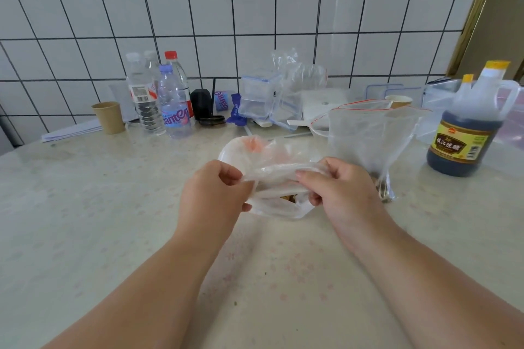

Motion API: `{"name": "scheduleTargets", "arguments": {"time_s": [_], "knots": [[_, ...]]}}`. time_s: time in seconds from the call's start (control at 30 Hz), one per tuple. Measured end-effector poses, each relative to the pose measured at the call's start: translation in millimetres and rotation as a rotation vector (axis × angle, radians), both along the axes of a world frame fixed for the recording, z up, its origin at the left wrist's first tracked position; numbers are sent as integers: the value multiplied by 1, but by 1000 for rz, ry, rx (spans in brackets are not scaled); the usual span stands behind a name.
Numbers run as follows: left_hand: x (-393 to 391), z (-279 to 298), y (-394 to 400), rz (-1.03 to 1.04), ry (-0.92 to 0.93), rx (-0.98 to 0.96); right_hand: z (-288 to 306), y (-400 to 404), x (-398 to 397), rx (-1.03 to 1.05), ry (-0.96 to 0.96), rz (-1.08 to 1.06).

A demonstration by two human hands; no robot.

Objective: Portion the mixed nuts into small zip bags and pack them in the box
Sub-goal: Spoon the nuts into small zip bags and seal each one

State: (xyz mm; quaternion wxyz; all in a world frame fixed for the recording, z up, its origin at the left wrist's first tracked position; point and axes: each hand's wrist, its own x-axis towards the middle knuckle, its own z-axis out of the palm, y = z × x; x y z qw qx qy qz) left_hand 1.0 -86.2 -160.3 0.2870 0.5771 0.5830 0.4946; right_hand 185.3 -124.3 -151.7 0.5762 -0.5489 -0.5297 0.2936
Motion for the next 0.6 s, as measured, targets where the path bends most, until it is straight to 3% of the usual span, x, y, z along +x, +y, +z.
{"name": "scheduleTargets", "arguments": {"time_s": [0.1, 0.2, 0.27, 0.4, 0.5, 0.6], "knots": [[-1, 2, 1, -91, -207, -48, -4, 5, 5, -9, -136, -176], [0, 7, 1, -353, -541, -165, -4, 9, 11, -36, -192, -298], [-2, 9, 0, -526, -744, -240, -3, 10, 16, -42, -216, -322], [-5, 11, -1, -713, -943, -400, -1, 9, 18, 9, -258, -315], [-7, 14, -1, -694, -1026, -496, 3, 7, 17, -12, -79, -193], [-10, 14, 3, -626, -1102, -512, 10, 3, 16, -117, 230, 112]]}}
